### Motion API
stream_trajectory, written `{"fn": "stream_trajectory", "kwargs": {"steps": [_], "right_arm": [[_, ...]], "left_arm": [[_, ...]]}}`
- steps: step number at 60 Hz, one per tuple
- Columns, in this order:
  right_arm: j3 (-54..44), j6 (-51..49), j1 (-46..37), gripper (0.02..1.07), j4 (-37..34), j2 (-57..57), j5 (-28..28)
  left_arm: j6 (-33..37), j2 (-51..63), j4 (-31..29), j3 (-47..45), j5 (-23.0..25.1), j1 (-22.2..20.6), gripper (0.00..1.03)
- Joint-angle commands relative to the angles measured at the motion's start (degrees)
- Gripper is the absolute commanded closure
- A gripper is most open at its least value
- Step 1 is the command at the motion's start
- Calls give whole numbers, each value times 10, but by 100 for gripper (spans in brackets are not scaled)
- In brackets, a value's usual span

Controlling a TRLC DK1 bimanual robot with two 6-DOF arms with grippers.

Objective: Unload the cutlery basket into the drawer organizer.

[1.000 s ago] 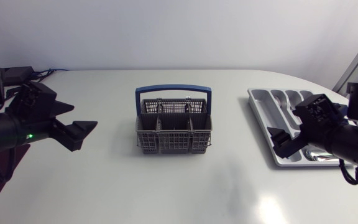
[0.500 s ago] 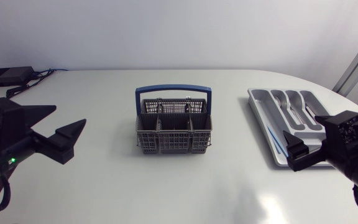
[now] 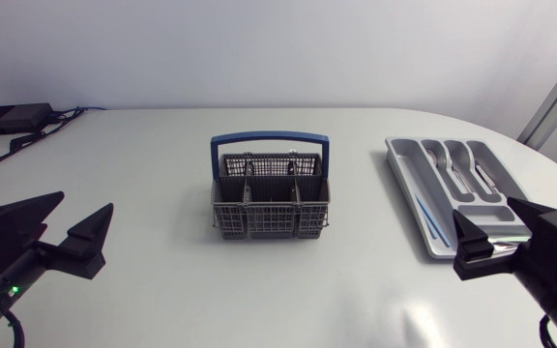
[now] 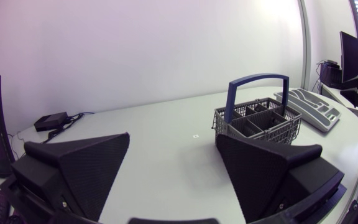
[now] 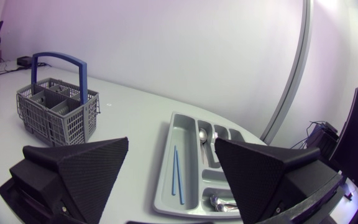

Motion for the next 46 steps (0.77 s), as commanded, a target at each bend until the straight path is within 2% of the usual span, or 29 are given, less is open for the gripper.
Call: {"fn": "stream_trajectory", "kwargs": {"steps": [1, 26, 46], "right_arm": [[-26, 37, -6, 7, 12, -24, -2], [-104, 137, -23, 7, 41, -152, -17], [-104, 137, -23, 7, 41, -152, -17]], "left_arm": [[-23, -26, 13, -30, -7, 8, 6], [-72, -155, 36, -132, -35, 36, 7], [-78, -169, 38, -143, -38, 39, 7]]}}
